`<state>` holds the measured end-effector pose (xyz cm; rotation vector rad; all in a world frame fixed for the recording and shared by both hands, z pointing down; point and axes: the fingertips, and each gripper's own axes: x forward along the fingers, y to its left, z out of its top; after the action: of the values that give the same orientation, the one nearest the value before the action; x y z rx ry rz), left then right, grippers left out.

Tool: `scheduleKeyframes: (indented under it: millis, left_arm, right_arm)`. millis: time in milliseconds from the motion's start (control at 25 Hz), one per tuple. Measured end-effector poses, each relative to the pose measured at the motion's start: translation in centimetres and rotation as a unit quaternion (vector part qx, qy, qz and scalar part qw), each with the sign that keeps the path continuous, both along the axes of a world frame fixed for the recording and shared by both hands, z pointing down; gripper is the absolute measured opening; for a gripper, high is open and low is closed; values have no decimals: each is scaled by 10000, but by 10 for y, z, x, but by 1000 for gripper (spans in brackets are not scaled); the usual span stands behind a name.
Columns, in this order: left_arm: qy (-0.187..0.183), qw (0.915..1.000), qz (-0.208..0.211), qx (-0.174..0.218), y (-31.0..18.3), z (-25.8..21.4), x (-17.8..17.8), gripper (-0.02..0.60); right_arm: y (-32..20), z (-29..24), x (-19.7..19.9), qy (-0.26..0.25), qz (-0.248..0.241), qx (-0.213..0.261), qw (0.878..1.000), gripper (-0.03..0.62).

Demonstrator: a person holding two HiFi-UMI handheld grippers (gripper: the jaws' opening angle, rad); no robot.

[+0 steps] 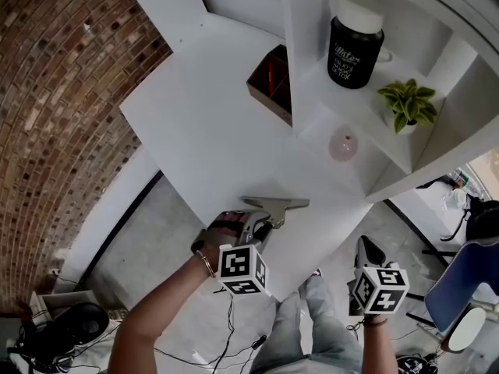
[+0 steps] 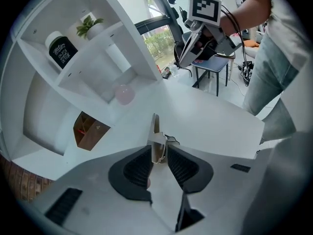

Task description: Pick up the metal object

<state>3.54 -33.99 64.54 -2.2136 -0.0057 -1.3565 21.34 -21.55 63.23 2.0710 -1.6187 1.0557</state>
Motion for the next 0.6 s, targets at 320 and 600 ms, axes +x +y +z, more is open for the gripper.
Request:
scheduleKeyframes:
  millis: [320, 600]
  left_arm:
    - [-69, 10000, 29, 43, 2, 12, 6, 104]
    - [-105, 9999, 34, 115, 2, 19, 9, 104]
  right_arm:
    - [7, 10, 5, -41, 36, -90, 9999, 0]
    - [12, 14, 7, -50, 43, -151, 9999, 0]
